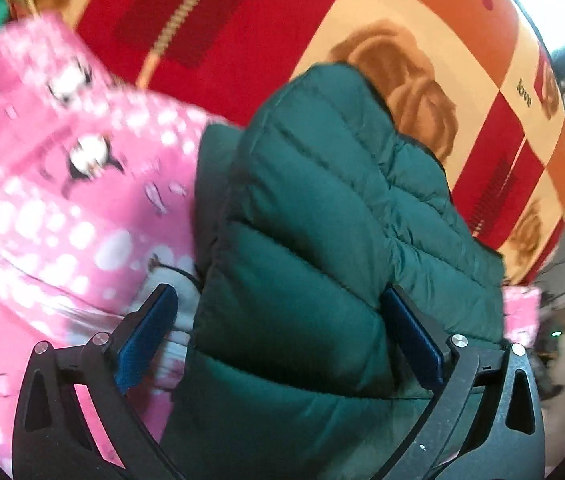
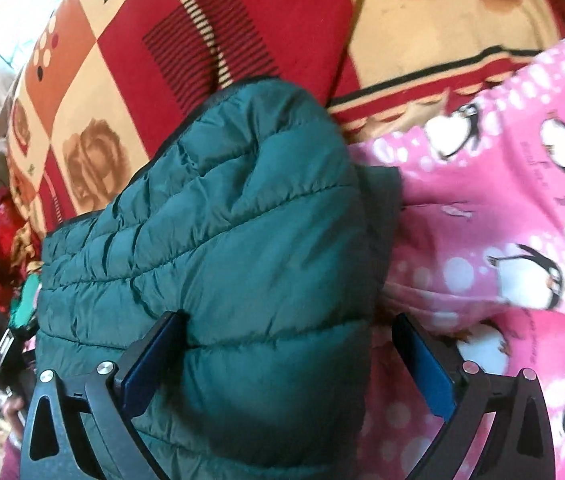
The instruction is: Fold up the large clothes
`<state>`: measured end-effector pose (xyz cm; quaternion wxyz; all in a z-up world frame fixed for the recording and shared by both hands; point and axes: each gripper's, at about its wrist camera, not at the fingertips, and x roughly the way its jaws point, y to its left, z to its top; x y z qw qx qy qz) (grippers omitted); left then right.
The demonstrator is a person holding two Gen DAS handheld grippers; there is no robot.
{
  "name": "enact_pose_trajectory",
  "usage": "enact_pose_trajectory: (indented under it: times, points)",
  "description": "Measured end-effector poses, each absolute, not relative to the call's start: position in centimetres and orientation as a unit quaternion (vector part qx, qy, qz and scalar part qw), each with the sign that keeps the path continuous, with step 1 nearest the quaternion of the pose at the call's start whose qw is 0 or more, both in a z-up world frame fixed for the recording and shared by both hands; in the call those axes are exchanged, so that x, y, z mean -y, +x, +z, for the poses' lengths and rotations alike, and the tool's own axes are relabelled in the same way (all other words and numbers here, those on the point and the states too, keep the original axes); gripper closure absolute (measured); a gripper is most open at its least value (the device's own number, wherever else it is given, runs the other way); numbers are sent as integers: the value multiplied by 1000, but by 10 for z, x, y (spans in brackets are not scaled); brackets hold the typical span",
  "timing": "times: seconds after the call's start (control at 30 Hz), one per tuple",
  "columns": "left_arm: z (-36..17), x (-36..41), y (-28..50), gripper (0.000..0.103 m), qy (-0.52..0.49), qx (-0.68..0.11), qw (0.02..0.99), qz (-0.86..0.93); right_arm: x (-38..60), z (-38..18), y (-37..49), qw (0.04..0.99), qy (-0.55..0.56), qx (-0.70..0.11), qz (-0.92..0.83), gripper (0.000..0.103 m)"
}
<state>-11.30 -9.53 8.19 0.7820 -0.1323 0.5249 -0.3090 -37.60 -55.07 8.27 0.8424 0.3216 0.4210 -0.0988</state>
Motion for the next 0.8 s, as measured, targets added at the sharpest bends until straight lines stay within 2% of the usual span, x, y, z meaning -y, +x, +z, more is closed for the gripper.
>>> enact_pose_trajectory:
  times: [0.2, 0.43, 0.47, 0.5, 0.53, 0.57, 0.6, 0.63, 0.7, 0.8]
  points:
    - [78, 103, -114, 0, -129, -512, 780, -337, 561, 60, -360, 821, 369, -436, -21, 0]
    - [77, 118, -111, 0, -118, -524, 769, -346, 552, 62, -349, 828, 345, -442, 10, 0]
    - [79, 122, -113, 1, -106, -524, 771, -345, 549, 63, -350, 831, 343, -438, 11, 8]
    - [84, 124, -117, 12, -100, -519, 775, -346, 546, 67, -352, 835, 341, -431, 15, 18]
    - [88, 127, -121, 23, -99, -514, 778, -348, 544, 72, -353, 840, 340, -423, 16, 23]
    - [94, 127, -127, 27, -93, -506, 785, -345, 540, 77, -355, 844, 338, -417, 18, 33]
    - [100, 128, -132, 36, -83, -499, 791, -342, 537, 83, -357, 847, 336, -412, 18, 42]
    - [106, 130, -137, 44, -74, -492, 797, -342, 535, 87, -357, 849, 335, -409, 17, 45]
    - [120, 128, -146, 53, -63, -480, 805, -343, 531, 99, -364, 852, 339, -398, 15, 55]
    - [141, 120, -155, 60, -65, -470, 807, -353, 525, 117, -377, 855, 357, -376, 22, 59]
